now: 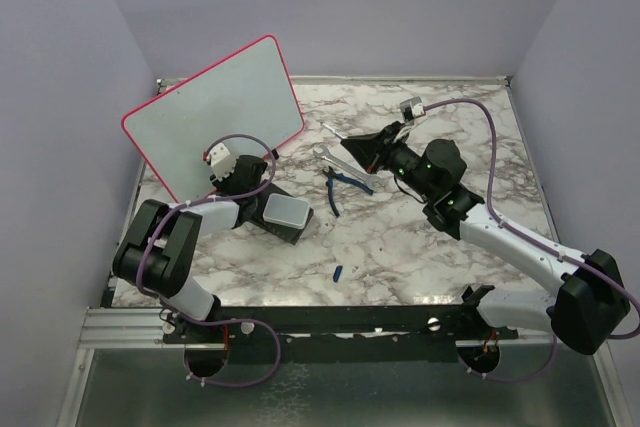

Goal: Write a sentence on the whiteboard
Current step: Move the whiteboard to the center of the board.

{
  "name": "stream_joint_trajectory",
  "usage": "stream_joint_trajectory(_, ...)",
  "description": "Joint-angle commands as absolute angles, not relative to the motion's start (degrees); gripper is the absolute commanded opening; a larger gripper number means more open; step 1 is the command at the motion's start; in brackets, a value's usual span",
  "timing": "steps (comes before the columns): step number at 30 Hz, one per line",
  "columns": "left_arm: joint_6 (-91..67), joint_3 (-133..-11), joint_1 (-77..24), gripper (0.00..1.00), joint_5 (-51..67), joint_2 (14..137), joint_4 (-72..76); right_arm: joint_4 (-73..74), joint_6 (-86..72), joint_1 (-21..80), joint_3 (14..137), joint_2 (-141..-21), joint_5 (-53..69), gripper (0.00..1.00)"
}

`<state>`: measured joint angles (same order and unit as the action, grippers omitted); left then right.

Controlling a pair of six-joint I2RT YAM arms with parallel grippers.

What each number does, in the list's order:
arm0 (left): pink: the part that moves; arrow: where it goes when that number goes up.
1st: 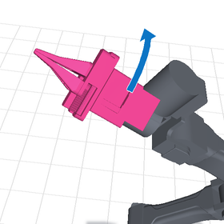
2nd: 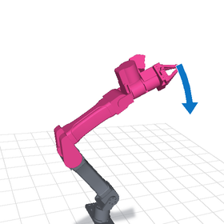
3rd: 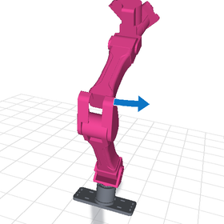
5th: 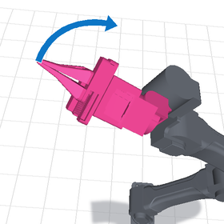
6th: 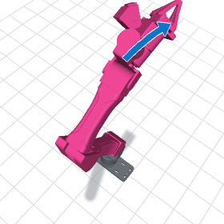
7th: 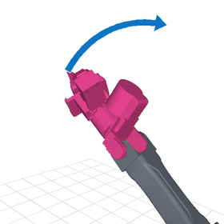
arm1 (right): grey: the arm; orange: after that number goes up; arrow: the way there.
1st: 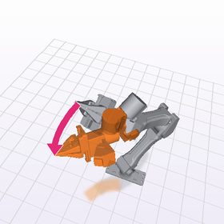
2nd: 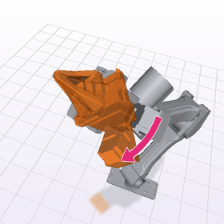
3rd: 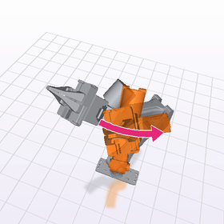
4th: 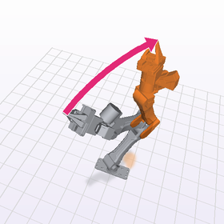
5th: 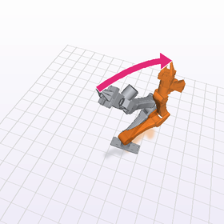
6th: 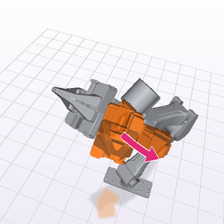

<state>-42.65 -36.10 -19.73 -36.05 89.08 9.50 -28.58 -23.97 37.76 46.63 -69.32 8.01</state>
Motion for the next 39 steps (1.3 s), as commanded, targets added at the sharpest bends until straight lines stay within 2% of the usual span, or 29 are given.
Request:
stream_joint_trajectory(1, -43.07, -36.38, -19.61, 0.41, -39.41, 90.33, 10.15, -28.17, -24.30, 37.40, 46.31, -69.28, 8.56, 0.00)
stream_joint_trajectory(18, -38.86, -34.90, -17.86, 0.37, -38.37, 92.19, 14.71, -28.77, -25.51, 37.27, 45.74, -70.27, 9.64, 0.01)
stream_joint_trajectory(33, -38.33, -35.75, -17.06, 0.20, -36.60, 92.81, 12.47, -28.85, -26.09, 37.16, 45.59, -70.40, 10.07, 0.01)
stream_joint_trajectory(36, -38.15, -35.61, -17.05, 0.15, -36.56, 92.60, 12.01, -28.65, -26.10, 37.16, 45.58, -70.23, 10.10, 0.01)
stream_joint_trajectory(39, -37.91, -35.21, -17.07, 0.05, -35.77, 92.17, 11.69, -28.49, -26.10, 37.18, 45.45, -69.84, 9.89, 0.01)
